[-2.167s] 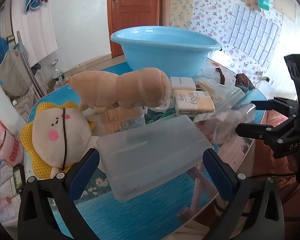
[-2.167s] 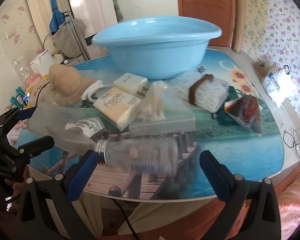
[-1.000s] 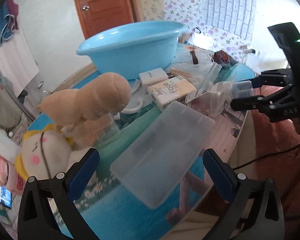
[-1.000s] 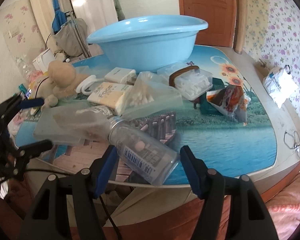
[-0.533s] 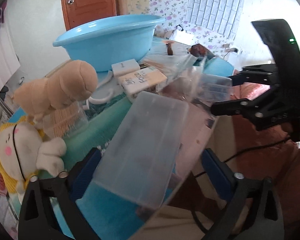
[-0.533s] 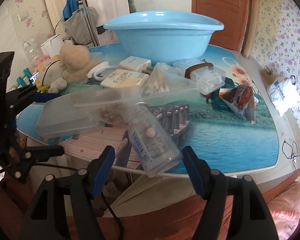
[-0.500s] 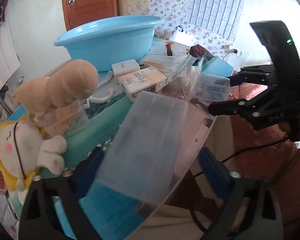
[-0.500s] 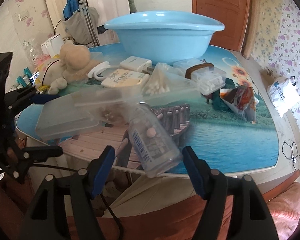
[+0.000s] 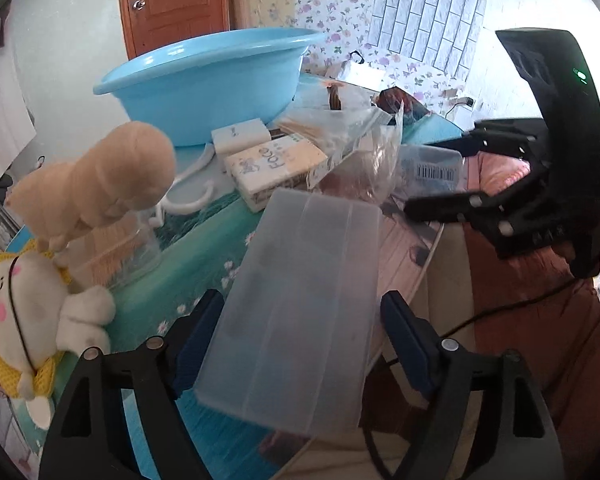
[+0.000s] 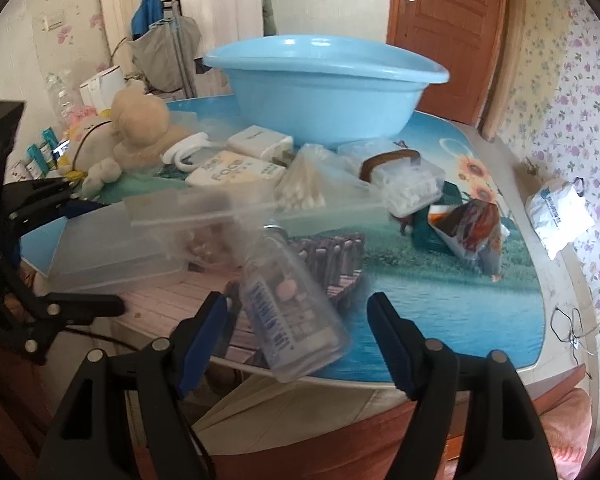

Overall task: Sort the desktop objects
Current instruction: 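Grasp the clear glass vial with the right tool while the left tool grasps the clear plastic box, then lift and carry the vial and the plastic box over the light-blue basin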

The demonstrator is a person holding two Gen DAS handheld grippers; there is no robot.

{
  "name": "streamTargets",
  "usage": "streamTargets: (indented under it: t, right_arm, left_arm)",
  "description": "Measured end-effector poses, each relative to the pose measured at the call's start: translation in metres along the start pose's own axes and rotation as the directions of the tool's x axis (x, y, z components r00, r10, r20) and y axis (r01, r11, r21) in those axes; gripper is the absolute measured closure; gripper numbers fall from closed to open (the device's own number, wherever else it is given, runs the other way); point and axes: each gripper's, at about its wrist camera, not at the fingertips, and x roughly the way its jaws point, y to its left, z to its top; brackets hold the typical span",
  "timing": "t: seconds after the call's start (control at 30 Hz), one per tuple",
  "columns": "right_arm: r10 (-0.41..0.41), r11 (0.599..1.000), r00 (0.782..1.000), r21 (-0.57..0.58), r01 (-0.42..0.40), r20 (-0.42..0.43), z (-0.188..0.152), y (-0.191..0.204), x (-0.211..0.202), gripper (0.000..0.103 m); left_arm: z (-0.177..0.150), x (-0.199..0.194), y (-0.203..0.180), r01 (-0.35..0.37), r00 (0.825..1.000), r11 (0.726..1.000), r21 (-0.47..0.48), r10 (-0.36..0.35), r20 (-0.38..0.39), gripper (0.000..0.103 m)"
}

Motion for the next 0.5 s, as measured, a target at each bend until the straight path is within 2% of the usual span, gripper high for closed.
streamTargets:
  t: [0.07, 0.13, 0.2, 0.3, 0.43, 0.5]
  right_arm:
    - [0.012, 1.0, 1.0, -0.01, -0.012, -0.005, -0.001, 0.003, 0.0, 0.034]
    - [0.004, 1.0, 1.0, -0.026, -0.004, -0.01, -0.003, 0.004, 0.001, 0.043]
    - [0.003, 1.0, 1.0, -0.024, -0.004, -0.001, -0.003, 0.002, -0.001, 0.058]
    - [0.044, 0.999, 0.999, 0.018, -0.044, 0.004, -0.003, -0.005, -0.004, 0.059]
    - [0.055, 0.998, 0.997, 0.016, -0.056, 0.046, 0.001, -0.006, -0.019, 0.062]
    - [0.054, 0.998, 0.996, 0.012, -0.055, 0.068, 0.004, -0.006, -0.029, 0.064]
  left_arm:
    - [0.003, 0.003, -0.001, 0.001, 1.0, 1.0, 0.001, -0.001, 0.003, 0.037]
    - [0.003, -0.001, -0.003, 0.018, 1.0, 1.0, 0.003, -0.018, 0.006, 0.04]
    - [0.001, -0.003, -0.005, 0.02, 1.0, 1.0, 0.012, -0.02, 0.001, 0.042]
    - [-0.002, -0.011, -0.002, 0.003, 1.0, 1.0, -0.015, -0.003, 0.016, 0.042]
    - [0.007, -0.019, 0.006, -0.013, 0.999, 0.999, -0.037, 0.014, 0.045, 0.042]
    - [0.013, -0.028, 0.01, -0.049, 0.996, 0.998, -0.05, 0.053, 0.065, 0.042]
